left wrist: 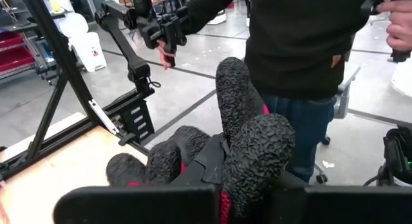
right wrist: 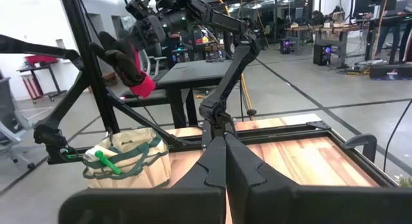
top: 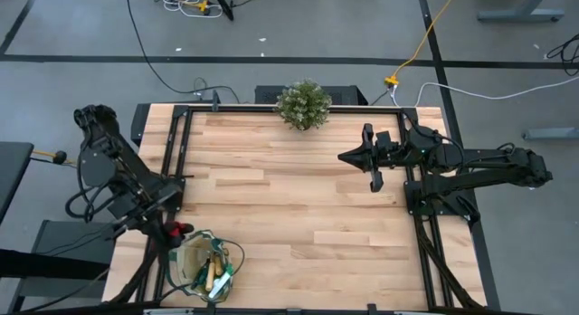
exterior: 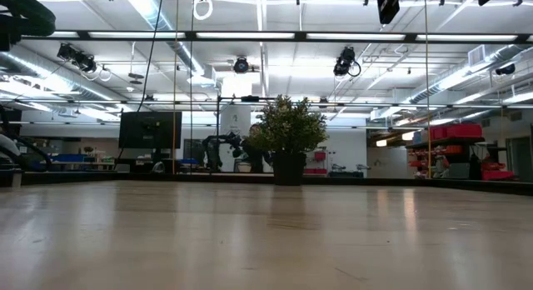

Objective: Pick & Place Garden tools in Gardening bag
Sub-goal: Put the red gloves into the gardening bag

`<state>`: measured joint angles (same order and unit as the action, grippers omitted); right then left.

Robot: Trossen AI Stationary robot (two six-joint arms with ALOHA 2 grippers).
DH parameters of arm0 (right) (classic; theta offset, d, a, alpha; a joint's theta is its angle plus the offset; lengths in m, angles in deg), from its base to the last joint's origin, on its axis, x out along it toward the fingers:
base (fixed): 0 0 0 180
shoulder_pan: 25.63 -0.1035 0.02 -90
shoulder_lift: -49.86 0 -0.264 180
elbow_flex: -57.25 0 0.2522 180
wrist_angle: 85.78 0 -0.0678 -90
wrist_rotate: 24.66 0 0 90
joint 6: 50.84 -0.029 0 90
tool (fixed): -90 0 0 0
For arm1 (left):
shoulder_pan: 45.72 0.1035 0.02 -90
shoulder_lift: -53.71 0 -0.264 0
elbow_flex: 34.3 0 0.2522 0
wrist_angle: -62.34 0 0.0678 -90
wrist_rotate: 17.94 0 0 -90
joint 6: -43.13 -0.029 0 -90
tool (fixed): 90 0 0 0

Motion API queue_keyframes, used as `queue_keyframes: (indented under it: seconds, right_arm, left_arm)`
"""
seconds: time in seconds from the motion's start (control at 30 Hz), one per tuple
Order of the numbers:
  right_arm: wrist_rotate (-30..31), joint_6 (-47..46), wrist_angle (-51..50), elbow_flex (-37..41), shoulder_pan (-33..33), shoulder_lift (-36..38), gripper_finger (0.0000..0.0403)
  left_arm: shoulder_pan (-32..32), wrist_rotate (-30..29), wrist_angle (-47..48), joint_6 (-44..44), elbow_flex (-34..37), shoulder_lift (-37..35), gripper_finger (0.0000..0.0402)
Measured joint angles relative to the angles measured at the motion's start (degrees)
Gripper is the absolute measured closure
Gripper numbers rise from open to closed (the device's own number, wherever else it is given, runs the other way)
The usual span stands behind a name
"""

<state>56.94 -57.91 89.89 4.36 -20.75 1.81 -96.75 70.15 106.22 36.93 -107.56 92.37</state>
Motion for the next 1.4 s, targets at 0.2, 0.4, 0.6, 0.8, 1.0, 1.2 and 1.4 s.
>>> queue_keyframes:
  seconds: [0.2,0.4,0.6,0.8,1.0,1.2,1.4]
  right_arm:
    - [1.69,0.00,-0.04,0.00,0.00,0.00,0.0403]
    - [2.00,0.02,-0.07,0.00,0.00,0.00,0.0403]
    - [2.01,0.02,-0.06,0.00,0.00,0.00,0.0403]
    - [3.50,0.02,-0.06,0.00,0.00,0.00,0.0403]
    - [3.52,0.04,-0.04,0.00,0.00,0.00,0.0403]
    - [3.50,0.03,-0.05,0.00,0.00,0.00,0.0403]
    - [3.50,0.04,-0.07,0.00,0.00,0.00,0.0403]
  left_arm:
    - [0.00,0.35,0.28,0.04,0.00,-0.52,0.0389]
    - [0.04,0.22,-0.01,0.03,0.00,-0.47,0.0389]
    - [0.07,0.09,-8.01,-0.24,4.57,-0.76,0.0389]
    - [0.09,-0.48,-21.70,1.06,14.43,-3.38,0.0389]
    - [0.11,-2.17,-28.21,0.57,21.09,-4.64,0.0389]
    - [0.11,-4.08,-36.22,-0.06,27.84,-4.58,0.0386]
    - [0.11,-3.84,-44.86,2.66,34.64,-4.58,0.0389]
